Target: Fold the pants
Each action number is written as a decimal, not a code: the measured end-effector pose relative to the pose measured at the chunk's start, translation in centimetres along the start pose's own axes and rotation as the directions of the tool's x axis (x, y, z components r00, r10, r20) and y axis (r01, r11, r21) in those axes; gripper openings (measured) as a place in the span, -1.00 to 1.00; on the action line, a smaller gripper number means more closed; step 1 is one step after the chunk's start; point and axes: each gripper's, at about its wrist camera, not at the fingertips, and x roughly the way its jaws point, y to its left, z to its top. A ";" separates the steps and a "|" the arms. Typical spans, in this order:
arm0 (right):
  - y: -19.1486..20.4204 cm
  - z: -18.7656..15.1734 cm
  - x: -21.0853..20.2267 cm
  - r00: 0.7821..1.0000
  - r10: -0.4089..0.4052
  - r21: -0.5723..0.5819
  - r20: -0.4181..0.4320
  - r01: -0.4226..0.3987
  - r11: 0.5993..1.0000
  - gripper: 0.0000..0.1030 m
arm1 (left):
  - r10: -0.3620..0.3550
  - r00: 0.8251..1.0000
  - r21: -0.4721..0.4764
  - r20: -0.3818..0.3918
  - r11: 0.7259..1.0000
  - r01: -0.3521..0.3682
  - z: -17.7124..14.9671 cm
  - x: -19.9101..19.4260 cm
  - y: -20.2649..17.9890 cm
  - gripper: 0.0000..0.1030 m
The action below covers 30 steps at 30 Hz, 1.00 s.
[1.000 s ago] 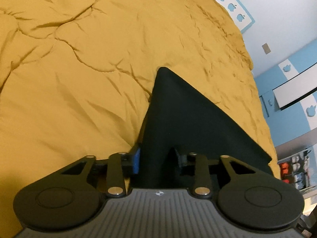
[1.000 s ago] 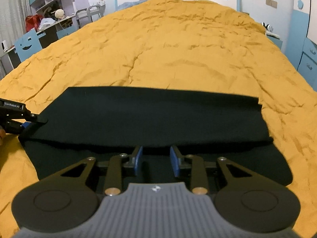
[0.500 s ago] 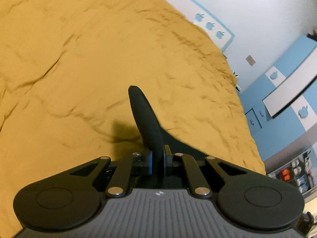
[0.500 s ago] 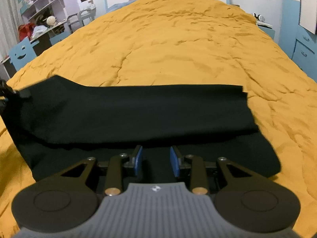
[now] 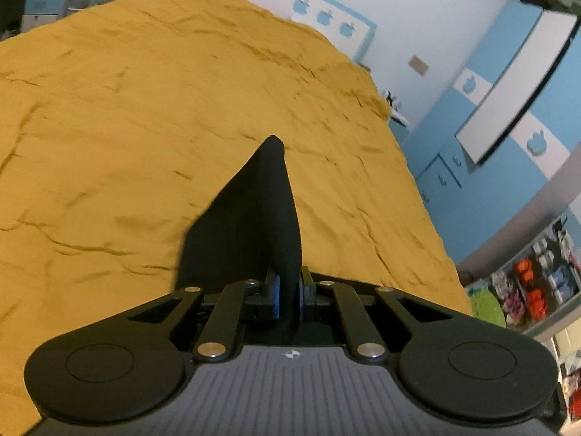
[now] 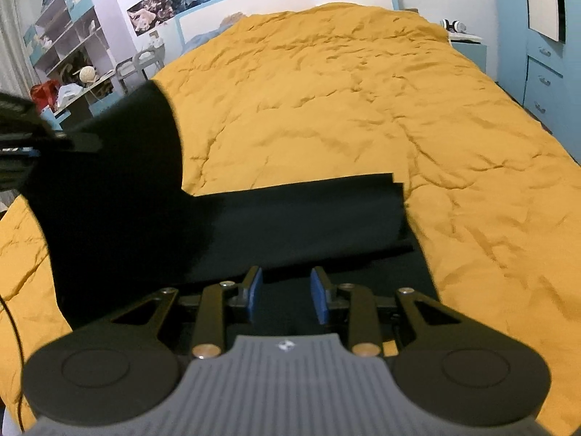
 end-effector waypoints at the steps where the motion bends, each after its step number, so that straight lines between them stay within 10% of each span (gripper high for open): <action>1: -0.5 0.0 -0.1 1.000 0.000 0.006 0.001 0.000 1.000 -0.50 | 0.001 1.000 0.004 -0.014 1.000 -0.001 0.0 0.8 -0.9 -0.83; 18: -9.3 0.7 -0.3 0.999 -0.024 0.084 -0.041 0.028 0.996 -0.84 | -0.013 0.983 0.048 -0.186 0.999 0.022 -4.4 7.9 -11.4 -0.84; 30: -10.5 -0.3 -0.5 0.999 -0.013 0.110 -0.048 0.018 0.994 -0.84 | -0.052 0.926 -0.046 -0.375 0.998 0.038 -6.8 13.5 -10.6 -0.73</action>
